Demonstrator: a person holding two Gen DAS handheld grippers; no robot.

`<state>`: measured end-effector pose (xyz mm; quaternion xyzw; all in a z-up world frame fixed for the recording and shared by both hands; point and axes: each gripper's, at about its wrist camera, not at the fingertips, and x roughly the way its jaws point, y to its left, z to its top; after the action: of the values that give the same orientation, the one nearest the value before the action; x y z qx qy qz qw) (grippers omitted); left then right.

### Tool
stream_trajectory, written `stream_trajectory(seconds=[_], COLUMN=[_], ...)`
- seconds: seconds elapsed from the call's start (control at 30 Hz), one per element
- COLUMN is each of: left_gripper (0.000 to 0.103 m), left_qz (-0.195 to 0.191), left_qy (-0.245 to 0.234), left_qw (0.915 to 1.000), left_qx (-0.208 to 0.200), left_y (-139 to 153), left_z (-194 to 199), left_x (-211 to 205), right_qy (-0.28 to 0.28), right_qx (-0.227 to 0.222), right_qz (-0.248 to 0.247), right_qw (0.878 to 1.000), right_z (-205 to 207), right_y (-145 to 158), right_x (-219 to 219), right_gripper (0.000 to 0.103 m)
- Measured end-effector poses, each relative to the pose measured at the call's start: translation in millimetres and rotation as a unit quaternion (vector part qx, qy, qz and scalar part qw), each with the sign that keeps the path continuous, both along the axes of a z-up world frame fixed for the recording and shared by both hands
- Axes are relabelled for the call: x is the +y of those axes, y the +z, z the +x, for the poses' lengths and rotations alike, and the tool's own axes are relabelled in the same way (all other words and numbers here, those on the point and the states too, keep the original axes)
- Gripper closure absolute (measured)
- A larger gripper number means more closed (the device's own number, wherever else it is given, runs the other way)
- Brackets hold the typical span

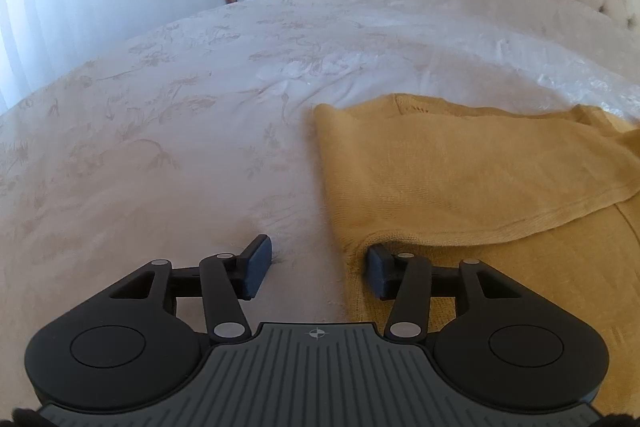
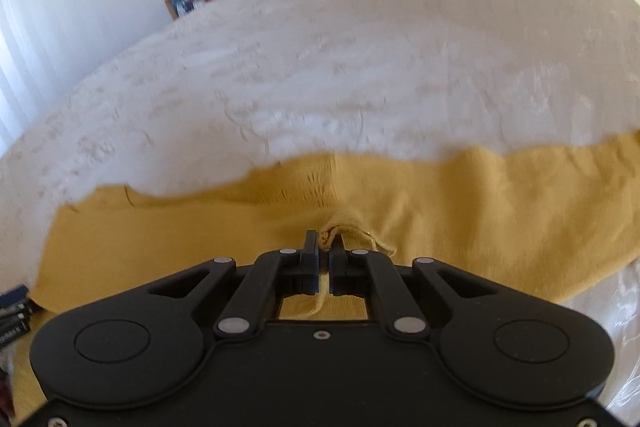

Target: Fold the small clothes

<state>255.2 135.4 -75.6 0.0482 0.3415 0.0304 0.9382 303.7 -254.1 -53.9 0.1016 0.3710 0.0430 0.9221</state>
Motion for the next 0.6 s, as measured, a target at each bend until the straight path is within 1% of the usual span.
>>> stream_trajectory(seconds=[0.1, 0.17, 0.3, 0.4, 0.43, 0.5, 0.53, 0.57, 0.6], left_gripper=[0.054, 0.050, 0.047, 0.047, 0.047, 0.048, 0.048, 0.048, 0.048], left_qz=[0.009, 0.016, 0.020, 0.022, 0.021, 0.014, 0.009, 0.006, 0.004], left_qy=[-0.005, -0.006, -0.009, -0.013, -0.013, -0.011, -0.009, -0.008, -0.008], left_qw=[0.9999, 0.9998, 0.9997, 0.9995, 0.9995, 0.9997, 0.9999, 0.9999, 0.9999], left_qx=[0.003, 0.004, 0.009, 0.015, 0.018, 0.015, 0.008, -0.002, -0.015], left_y=[0.5, 0.1, 1.4, 5.2, 7.5, 14.7, 19.7, 25.3, 31.6], left_z=[-0.7, -1.3, -5.6, -9.0, -10.5, -15.1, -17.6, -20.7, -23.8], left_x=[-0.3, 1.2, 6.5, 9.0, 9.4, 10.0, 9.7, 9.2, 7.5], right_qy=[-0.001, -0.009, -0.022, -0.030, -0.036, -0.039, -0.039, -0.039, -0.042], right_qx=[0.008, 0.016, 0.029, 0.027, 0.025, 0.018, 0.011, 0.002, -0.004], right_qz=[-0.002, -0.005, -0.031, -0.033, -0.035, -0.036, -0.032, -0.023, -0.014], right_qw=[1.000, 1.000, 0.999, 0.999, 0.998, 0.998, 0.999, 0.999, 0.999], right_z=[-1.5, -1.8, -3.2, -8.7, -10.3, -13.0, -14.0, -15.0, -15.0], right_y=[-8.2, -13.7, -22.5, -22.8, -21.8, -18.6, -17.3, -15.5, -14.0], right_x=[-2.3, -5.9, -14.8, -21.1, -22.5, -22.8, -23.1, -24.2, -26.3], right_gripper=[0.093, 0.092, 0.084, 0.084, 0.083, 0.082, 0.079, 0.075, 0.060])
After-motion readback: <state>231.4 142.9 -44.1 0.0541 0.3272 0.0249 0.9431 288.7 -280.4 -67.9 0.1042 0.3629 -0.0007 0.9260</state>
